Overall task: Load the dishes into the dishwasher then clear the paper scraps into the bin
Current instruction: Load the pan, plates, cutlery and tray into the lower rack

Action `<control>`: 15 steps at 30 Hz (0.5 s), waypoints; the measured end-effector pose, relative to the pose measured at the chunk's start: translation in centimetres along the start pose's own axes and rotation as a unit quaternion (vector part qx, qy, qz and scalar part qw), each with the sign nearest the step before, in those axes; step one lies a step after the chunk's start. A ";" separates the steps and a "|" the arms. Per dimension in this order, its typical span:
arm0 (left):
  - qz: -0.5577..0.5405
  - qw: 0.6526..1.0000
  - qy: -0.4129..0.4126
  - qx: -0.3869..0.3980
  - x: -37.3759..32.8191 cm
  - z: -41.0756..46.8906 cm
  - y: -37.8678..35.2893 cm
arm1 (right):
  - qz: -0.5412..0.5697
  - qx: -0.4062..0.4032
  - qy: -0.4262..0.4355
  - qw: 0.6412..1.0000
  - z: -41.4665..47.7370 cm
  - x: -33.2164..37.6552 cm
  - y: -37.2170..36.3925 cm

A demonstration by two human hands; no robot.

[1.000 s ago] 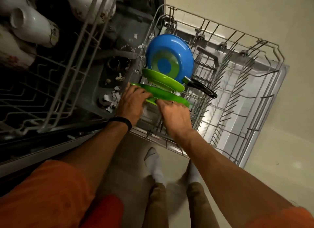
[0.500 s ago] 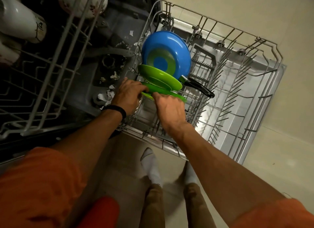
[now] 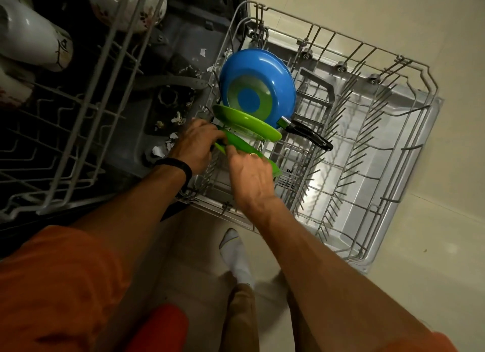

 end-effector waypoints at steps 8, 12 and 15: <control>0.021 0.999 0.007 -0.031 -1.0 -0.1 -0.7 | -0.024 -0.027 0.010 0.999 0.5 -2.0 0.1; 0.089 0.996 0.014 -0.009 -1.8 0.5 -1.2 | -0.005 -0.053 -0.003 0.999 0.7 -3.4 -0.4; 0.095 0.995 0.012 0.001 -2.2 0.8 -1.5 | -0.008 -0.074 -0.002 0.997 1.3 -4.4 -0.6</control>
Point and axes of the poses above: each hand's wrist, its own z-axis towards the middle knuckle, its own y-axis out of the back of the hand, x = y × z, the point moved 6 cm from there along z, towards the middle knuckle, and after that the axes turned 14 degrees about -x, right-handed, at the moved point
